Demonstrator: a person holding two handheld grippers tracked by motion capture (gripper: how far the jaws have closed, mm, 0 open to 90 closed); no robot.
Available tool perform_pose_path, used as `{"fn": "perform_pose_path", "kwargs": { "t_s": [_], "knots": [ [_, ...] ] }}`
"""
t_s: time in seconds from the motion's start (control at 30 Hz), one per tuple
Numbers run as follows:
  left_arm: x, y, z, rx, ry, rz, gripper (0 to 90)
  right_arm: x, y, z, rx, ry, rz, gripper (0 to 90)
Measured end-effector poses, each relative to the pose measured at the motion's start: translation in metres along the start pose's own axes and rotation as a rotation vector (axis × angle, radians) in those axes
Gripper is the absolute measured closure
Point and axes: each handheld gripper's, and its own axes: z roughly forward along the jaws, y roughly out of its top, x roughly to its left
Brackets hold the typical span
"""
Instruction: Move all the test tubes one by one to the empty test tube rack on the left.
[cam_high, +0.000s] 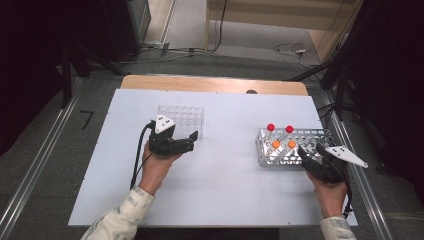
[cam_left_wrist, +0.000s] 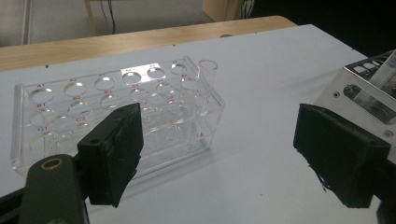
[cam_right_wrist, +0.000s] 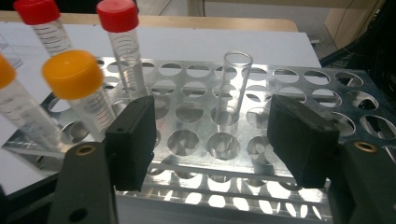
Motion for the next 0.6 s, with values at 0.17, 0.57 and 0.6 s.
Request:
{"fn": "perform_pose_path", "kwargs": {
  "t_s": [0.17,0.57,0.6],
  "knots": [
    [0.000,0.000,0.001,0.001,0.002,0.001,16.4,-0.003,0.002,0.007,-0.013,-0.013,0.003,44.7],
    [0.000,-0.001,0.000,0.001,0.000,-0.002,16.8,-0.007,0.003,0.022,-0.010,-0.023,0.019,60.7],
    [0.000,-0.001,0.000,0.001,0.000,-0.002,16.8,-0.007,0.002,0.022,-0.004,-0.023,0.019,62.1]
  ]
}}
